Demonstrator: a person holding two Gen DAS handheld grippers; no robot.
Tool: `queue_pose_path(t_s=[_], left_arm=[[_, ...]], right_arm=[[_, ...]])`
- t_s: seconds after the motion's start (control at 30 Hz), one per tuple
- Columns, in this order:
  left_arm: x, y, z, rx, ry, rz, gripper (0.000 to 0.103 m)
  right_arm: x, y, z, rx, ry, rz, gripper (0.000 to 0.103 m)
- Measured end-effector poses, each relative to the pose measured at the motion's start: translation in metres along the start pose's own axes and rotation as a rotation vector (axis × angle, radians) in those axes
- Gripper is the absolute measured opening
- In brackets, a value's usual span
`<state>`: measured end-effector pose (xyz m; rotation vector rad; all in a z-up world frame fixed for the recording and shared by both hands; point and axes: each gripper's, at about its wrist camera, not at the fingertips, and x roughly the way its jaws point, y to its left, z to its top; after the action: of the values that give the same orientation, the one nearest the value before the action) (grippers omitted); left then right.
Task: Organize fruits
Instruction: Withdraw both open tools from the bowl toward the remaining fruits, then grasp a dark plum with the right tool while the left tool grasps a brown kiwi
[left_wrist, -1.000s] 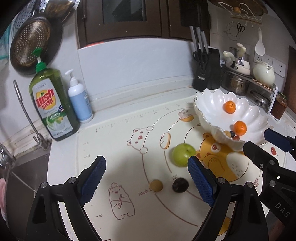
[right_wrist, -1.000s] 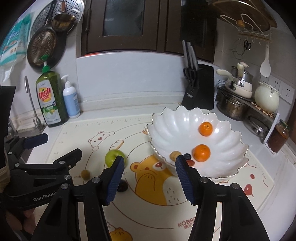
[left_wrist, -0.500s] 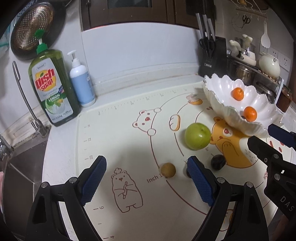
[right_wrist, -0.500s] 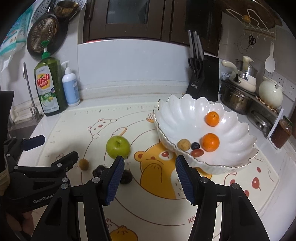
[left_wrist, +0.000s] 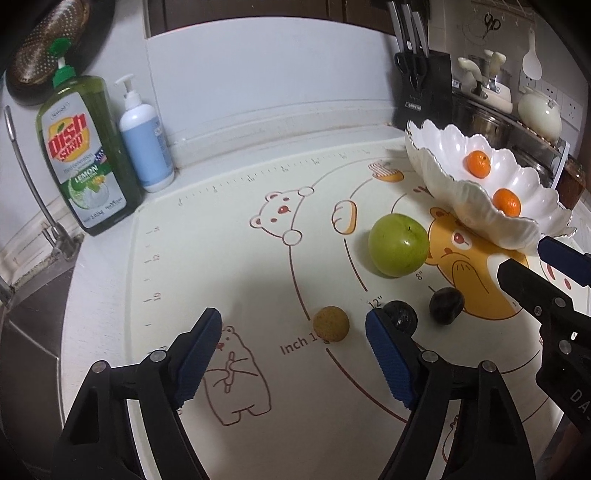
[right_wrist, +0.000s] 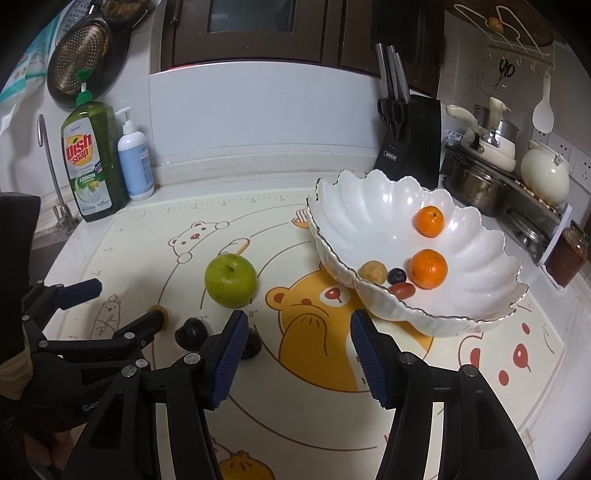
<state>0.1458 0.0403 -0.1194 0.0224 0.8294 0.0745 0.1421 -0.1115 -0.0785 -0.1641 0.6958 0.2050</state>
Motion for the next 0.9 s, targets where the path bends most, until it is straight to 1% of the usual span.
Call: queue_pose_path(t_s=[0.23,0.43,0.5,0.57,0.67,0.83,0.9], left_arm=[[0.011,-0.004,-0.002,0.006,0.023,-0.014,0.076],[0.018,-0.003,-0.004,-0.001,0.052,-0.028,0.066],[0.020,-0.003,-0.004,-0.001,0.059,-0.032,0.061],[0.021,-0.002,-0.005,-0.002,0.062,-0.041,0.058],[0.022,-0.002,-0.005,-0.007,0.062,-0.052,0.055],[0.022,-0.002,-0.004,-0.009,0.061,-0.064,0.048],[0.021,-0.004,-0.004,-0.001,0.058,-0.069,0.041]], right_arm=[[0.009,-0.004,-0.002,0.013,0.021,0.004,0.059],[0.017,-0.001,-0.006,0.014,0.043,0.035,0.059],[0.019,0.002,-0.007,0.006,0.051,0.055,0.059],[0.024,0.007,-0.008,-0.013,0.070,0.086,0.059],[0.029,0.013,-0.009,-0.035,0.088,0.109,0.059],[0.041,0.014,-0.010,-0.024,0.131,0.149,0.059],[0.048,0.012,-0.011,-0.015,0.153,0.160,0.057]])
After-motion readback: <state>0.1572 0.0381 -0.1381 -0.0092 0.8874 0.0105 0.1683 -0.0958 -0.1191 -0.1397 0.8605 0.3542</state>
